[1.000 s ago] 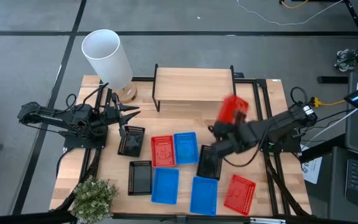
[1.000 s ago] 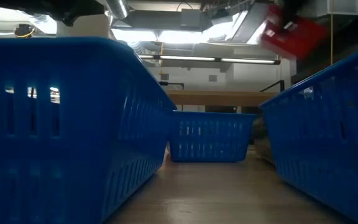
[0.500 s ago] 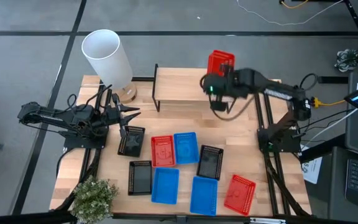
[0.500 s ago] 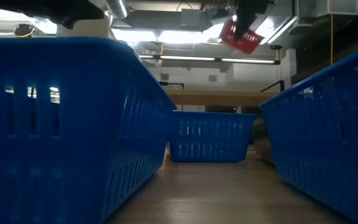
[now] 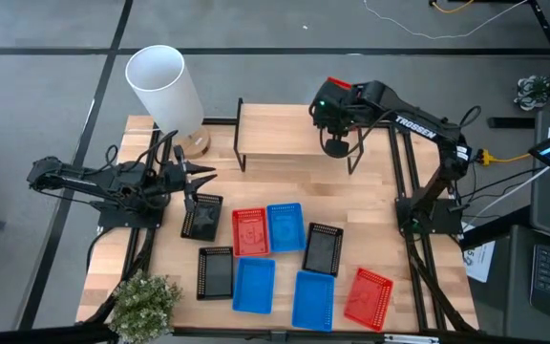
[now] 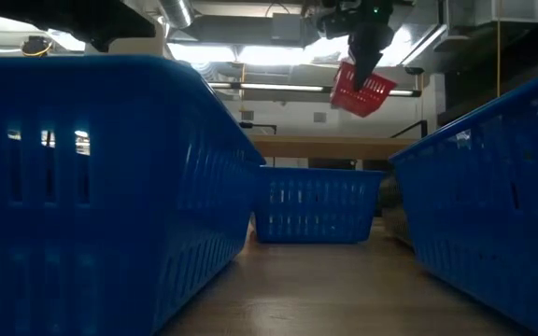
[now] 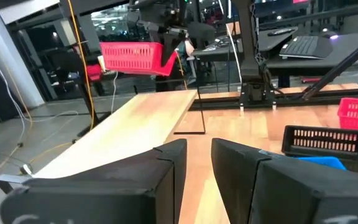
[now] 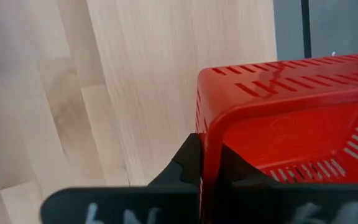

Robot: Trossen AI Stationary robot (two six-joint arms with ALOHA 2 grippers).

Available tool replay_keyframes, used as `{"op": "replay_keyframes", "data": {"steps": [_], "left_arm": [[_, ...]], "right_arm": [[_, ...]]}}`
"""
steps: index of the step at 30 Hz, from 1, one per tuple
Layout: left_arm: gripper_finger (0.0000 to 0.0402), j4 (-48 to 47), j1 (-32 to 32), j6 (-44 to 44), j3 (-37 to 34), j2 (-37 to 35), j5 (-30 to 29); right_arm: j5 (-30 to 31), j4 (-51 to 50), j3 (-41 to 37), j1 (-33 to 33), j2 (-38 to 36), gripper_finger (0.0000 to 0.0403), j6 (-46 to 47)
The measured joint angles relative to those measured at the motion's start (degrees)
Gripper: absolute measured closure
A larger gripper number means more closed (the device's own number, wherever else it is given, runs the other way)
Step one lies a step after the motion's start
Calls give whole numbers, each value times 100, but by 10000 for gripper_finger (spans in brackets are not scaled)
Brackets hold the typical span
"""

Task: Stack baskets on shelf by color
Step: Put the top right red bin on the shelf

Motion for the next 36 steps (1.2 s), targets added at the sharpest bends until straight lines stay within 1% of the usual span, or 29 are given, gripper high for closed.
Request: {"op": "replay_keyframes", "data": {"steps": [3,7,11,14,19,23,27,33,36], "left_arm": [[332,0,0,152,0,0,-17],[332,2,0,111,0,0,-19],[332,11,0,-410,0,0,-19],[332,13,0,-739,0,0,-12],[332,19,-2,-856,0,0,36],[332,28,-2,-903,0,0,38],[332,28,-2,-903,0,0,38],[332,28,-2,-901,0,0,40],[332,26,-2,-901,0,0,42]], "right_arm": [[-10,23,0,54,0,403,-10],[-18,42,-1,86,26,403,-150],[-261,-4,-2,85,26,403,-350],[-264,-204,-19,87,24,403,-102],[-307,-291,-490,107,26,403,1],[-231,102,-1024,107,33,403,-7],[-209,366,-1375,89,26,403,-120],[-158,472,-1508,81,20,402,41],[-178,518,-1508,78,20,395,70]]}}
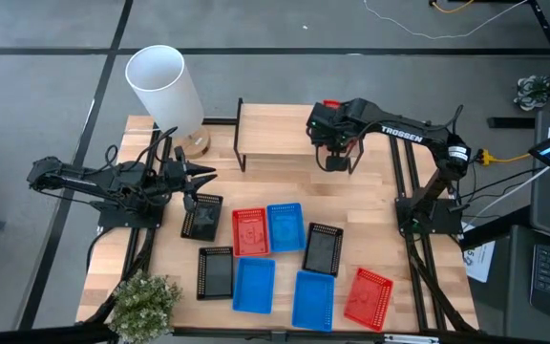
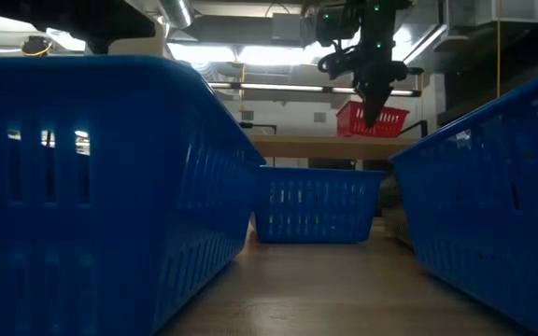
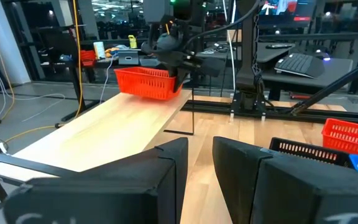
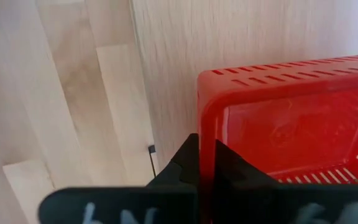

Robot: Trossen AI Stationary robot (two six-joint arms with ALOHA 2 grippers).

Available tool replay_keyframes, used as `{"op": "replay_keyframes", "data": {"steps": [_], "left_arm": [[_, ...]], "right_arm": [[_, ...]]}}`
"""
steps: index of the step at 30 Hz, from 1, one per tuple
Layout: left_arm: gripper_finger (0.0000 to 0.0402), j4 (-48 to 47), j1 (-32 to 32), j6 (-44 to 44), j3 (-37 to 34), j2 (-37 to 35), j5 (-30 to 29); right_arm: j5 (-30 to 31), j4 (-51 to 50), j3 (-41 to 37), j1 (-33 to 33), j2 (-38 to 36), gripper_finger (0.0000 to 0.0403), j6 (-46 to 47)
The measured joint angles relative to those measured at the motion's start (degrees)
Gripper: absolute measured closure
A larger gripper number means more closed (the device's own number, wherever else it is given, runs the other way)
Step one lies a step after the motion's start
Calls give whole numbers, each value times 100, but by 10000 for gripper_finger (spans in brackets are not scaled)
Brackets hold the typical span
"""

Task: Stack baskets on shelf by color
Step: Put the top right red bin on the shelf

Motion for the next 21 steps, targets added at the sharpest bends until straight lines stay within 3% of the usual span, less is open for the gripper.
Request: {"op": "replay_keyframes", "data": {"steps": [11,21], "left_arm": [[332,-2,0,4,0,0,2],[332,-4,2,4,0,0,2]], "right_arm": [[-41,39,36,0,4,318,149],[-119,-811,1071,64,0,291,669]]}}
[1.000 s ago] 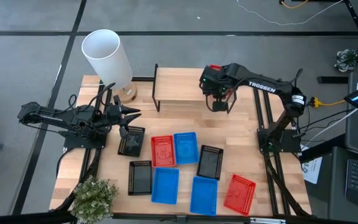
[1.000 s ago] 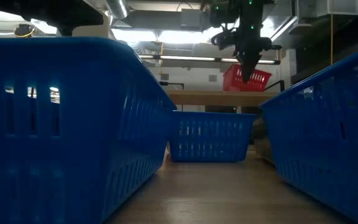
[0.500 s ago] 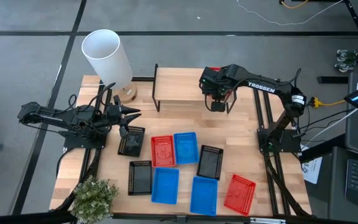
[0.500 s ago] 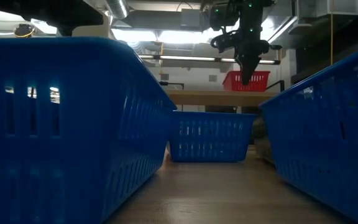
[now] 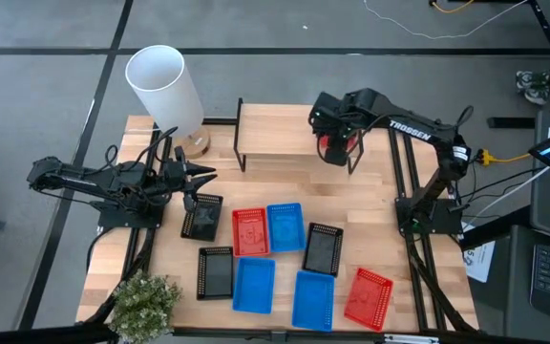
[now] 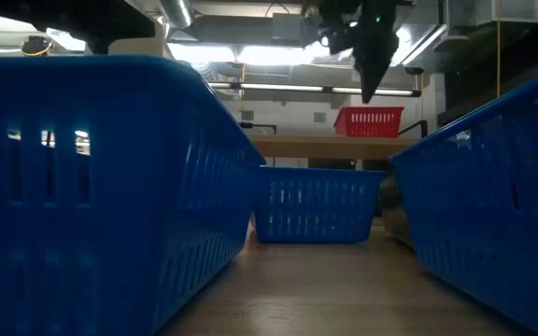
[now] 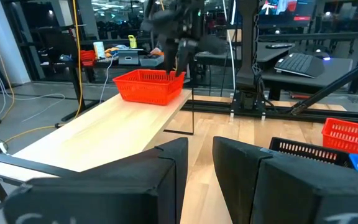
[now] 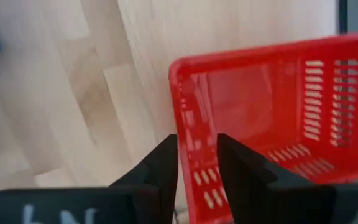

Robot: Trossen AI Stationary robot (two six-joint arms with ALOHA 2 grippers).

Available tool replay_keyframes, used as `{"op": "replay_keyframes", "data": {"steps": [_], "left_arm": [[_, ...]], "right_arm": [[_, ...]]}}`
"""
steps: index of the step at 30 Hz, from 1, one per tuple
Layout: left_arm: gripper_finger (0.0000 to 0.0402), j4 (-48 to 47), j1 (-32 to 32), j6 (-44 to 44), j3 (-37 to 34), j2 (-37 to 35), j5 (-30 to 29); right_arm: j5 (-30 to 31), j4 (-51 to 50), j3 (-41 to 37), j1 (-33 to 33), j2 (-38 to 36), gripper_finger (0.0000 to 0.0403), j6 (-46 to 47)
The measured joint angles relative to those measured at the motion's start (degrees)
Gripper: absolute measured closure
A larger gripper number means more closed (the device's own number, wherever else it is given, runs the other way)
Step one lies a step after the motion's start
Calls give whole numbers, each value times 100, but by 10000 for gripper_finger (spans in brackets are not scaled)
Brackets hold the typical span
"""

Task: Stack baskets on shelf by color
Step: Put the top right red bin on the shelf, then stack the right red bin on top of the other red bin on the shelf

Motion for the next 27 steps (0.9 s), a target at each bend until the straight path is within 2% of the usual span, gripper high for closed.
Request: {"op": "replay_keyframes", "data": {"steps": [6,8,10,12,13,16,23,27], "left_arm": [[332,0,0,0,0,0,0],[332,-2,-2,-1,0,0,0],[332,-2,0,-2,0,0,0],[332,-7,0,-2,0,0,0],[332,-7,0,-4,0,0,0],[332,-9,0,-4,0,0,0],[332,-8,0,-2,0,0,0],[332,-9,0,-2,0,0,0]], "right_arm": [[-1123,-830,653,198,-4,291,980],[-1811,-730,673,320,-128,291,1614],[-2781,-792,676,498,-263,291,2135],[-3596,-773,592,765,-400,291,2378],[-3810,-795,531,947,-462,291,2470],[-3724,-780,361,1649,-678,291,2878],[-2269,-788,-371,3659,-864,291,5434],[-2173,-304,-1015,4719,-842,291,6759]]}}
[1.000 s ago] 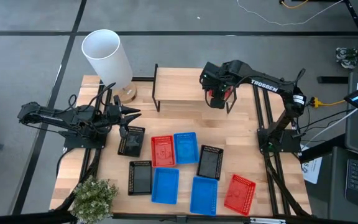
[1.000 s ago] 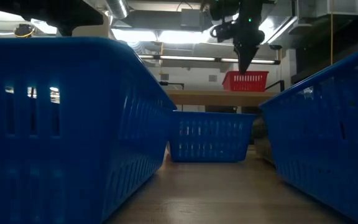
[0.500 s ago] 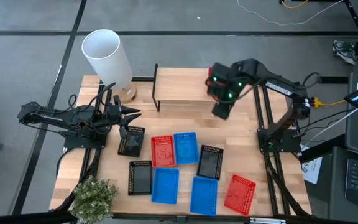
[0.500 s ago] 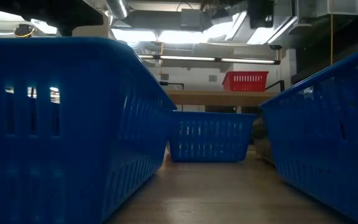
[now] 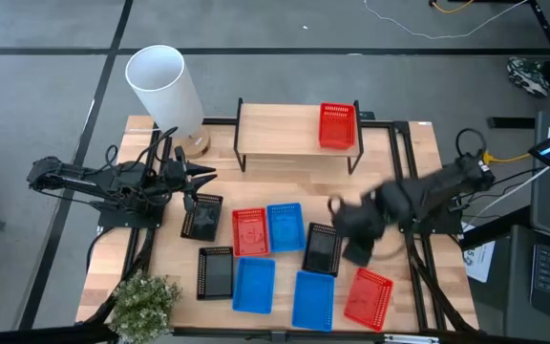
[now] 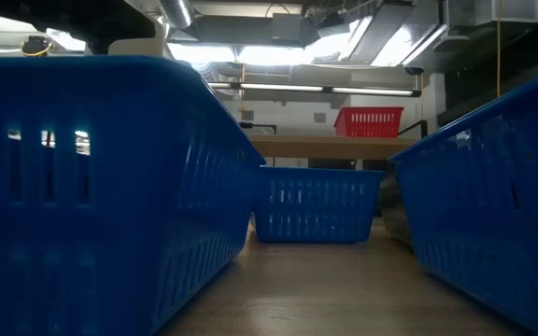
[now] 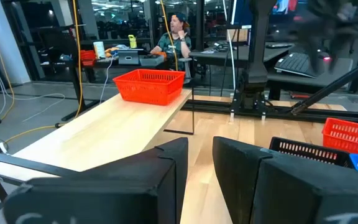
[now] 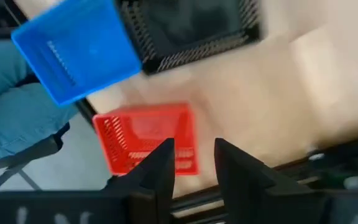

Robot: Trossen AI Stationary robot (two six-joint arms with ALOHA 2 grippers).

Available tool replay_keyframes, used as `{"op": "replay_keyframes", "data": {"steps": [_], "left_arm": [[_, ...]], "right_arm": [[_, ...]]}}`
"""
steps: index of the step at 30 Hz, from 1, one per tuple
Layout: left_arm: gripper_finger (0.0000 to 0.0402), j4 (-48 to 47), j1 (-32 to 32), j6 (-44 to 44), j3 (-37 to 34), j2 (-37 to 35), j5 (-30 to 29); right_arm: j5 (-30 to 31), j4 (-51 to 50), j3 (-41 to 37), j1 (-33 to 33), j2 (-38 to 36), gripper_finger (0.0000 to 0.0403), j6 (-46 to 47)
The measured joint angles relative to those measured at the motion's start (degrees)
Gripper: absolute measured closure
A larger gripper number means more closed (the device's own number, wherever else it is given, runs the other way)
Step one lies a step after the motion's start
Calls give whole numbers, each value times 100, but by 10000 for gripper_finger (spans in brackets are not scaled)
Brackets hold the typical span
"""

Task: Stack baskets on shelf by color
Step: Stack the right red bin on top of the other red bin on the shelf

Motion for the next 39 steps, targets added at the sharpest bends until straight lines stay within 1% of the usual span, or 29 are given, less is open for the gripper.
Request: {"op": "replay_keyframes", "data": {"steps": [3,7,9,11,14,19,22,25,27,31,34,39], "left_arm": [[332,2,0,0,0,0,0],[332,2,0,0,0,0,-1],[332,2,0,0,0,0,-2],[332,2,-2,0,0,0,-2],[332,2,-2,-2,0,0,0],[332,2,-2,-2,0,0,0],[332,4,-2,-4,0,0,0],[332,3,-2,-7,0,0,-1],[332,4,-2,-7,0,0,0],[332,4,-2,-4,0,0,0],[332,3,-2,-7,0,0,-1],[332,4,-2,-4,0,0,0]], "right_arm": [[9,926,-592,624,1,291,748],[-135,2835,-1432,1221,5,291,1447],[-169,3888,-1832,1431,5,291,1634],[-160,4726,-2197,1589,5,291,1693],[-130,5564,-2651,1721,5,291,1679],[-152,5787,-3054,1717,5,291,1855],[-309,5808,-3092,1715,5,291,2057],[-250,6070,-3092,1789,5,291,2138],[-126,6335,-3090,1868,5,291,2136],[415,6668,-3089,2131,5,291,2134],[818,6646,-3088,2374,5,291,2130],[1189,6614,-3088,2693,5,291,2123]]}}
